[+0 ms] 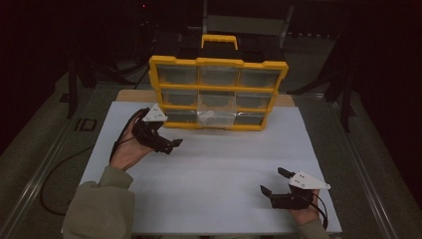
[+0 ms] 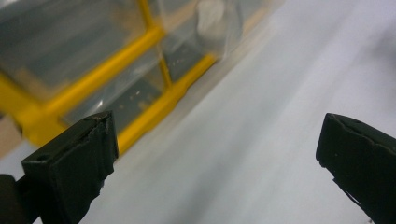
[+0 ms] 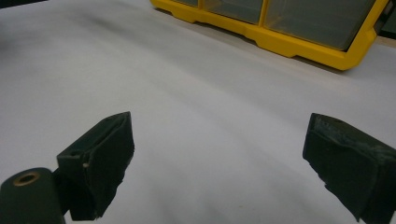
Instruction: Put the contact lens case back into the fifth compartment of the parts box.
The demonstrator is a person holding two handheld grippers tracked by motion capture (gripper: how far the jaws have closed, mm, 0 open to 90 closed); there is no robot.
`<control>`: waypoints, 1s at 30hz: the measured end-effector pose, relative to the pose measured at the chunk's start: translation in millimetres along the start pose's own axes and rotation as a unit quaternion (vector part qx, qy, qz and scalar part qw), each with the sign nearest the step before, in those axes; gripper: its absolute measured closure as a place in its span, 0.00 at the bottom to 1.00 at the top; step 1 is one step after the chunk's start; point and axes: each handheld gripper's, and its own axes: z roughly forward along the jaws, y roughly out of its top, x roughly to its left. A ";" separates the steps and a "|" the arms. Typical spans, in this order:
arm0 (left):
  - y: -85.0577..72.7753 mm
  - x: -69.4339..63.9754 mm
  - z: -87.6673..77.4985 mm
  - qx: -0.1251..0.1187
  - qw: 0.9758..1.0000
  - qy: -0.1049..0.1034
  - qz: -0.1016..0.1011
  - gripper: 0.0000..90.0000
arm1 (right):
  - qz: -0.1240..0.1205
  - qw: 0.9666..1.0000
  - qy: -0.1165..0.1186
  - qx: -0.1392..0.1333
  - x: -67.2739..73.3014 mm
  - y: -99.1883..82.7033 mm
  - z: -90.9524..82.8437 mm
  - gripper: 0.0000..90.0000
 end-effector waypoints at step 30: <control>-145.0 -33.8 -58.3 -0.138 0.983 0.089 -0.084 0.00 | 0.003 1.000 -0.010 -0.024 3.3 1.2 -4.2 0.09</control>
